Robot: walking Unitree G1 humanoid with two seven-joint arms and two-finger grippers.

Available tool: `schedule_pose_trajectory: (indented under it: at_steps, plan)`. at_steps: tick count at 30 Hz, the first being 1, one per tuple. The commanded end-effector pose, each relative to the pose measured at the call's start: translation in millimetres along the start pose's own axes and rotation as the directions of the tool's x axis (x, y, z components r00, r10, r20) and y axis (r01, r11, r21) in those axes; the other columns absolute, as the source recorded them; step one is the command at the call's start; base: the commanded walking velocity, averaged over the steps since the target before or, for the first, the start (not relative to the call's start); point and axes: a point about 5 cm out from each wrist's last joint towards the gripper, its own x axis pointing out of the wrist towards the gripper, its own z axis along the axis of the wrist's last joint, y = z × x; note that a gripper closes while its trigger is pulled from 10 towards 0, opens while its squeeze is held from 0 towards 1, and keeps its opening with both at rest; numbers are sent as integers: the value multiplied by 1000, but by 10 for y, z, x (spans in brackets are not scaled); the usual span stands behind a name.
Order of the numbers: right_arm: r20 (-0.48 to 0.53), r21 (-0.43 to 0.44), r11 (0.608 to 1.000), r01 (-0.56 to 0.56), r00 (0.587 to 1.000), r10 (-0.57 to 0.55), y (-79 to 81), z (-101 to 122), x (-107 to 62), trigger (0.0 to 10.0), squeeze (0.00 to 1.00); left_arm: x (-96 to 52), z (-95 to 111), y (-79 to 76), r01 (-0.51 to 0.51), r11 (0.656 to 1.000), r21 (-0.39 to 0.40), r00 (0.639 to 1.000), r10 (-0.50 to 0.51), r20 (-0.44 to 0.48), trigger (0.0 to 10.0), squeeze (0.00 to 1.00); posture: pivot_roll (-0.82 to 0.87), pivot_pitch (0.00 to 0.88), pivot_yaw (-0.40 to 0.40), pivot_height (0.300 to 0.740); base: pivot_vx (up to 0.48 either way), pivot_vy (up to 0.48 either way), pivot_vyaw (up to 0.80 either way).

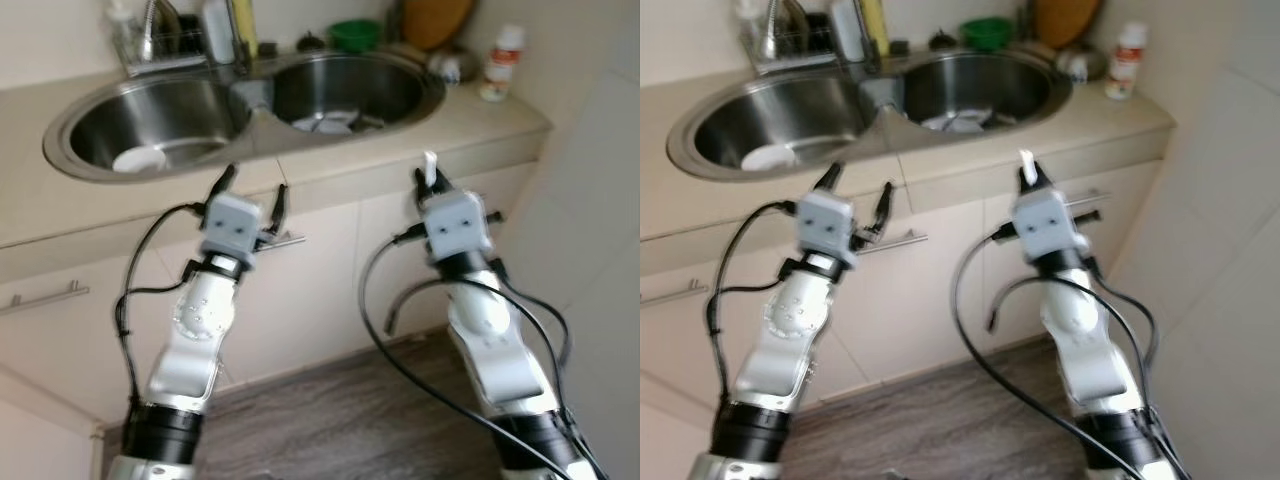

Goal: Kitchen organization

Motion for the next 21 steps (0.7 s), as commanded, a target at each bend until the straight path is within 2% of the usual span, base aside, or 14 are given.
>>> schedule_pose_trajectory:
  at_steps: [1, 7, 10, 18, 21]
  plan:
    - [19, -1, 999, 38, 999, -38, -95, 37, 2, 0, 0, 29, 59, -66, 21, 1000, -7, 999, -20, 27, 10000, 0, -105, 27, 38, 740, 364, 0, 0]
    - [39, 5, 999, 37, 999, -37, -99, 83, 28, 0, 0, 37, 61, -62, 22, 1000, -8, 999, -22, 30, 10000, 0, -108, 26, 40, 740, 348, 0, 0]
    - [37, -24, 1000, 11, 999, -10, -71, 82, 28, 0, 0, 41, 65, -70, 26, 1000, -10, 999, -26, 31, 10000, 0, -109, 26, 40, 740, 270, 0, 800]
    - [50, -7, 999, 39, 998, -39, -107, 91, 27, 0, 0, 50, 87, -82, 31, 999, -21, 999, -30, 45, 10000, 0, -110, 27, 41, 740, 0, 0, 772]
    - [49, -11, 999, 43, 998, -43, -118, 85, 34, 0, 0, 50, 92, -81, 31, 999, -24, 998, -30, 49, 10000, 0, -107, 28, 41, 740, 0, 0, 0]
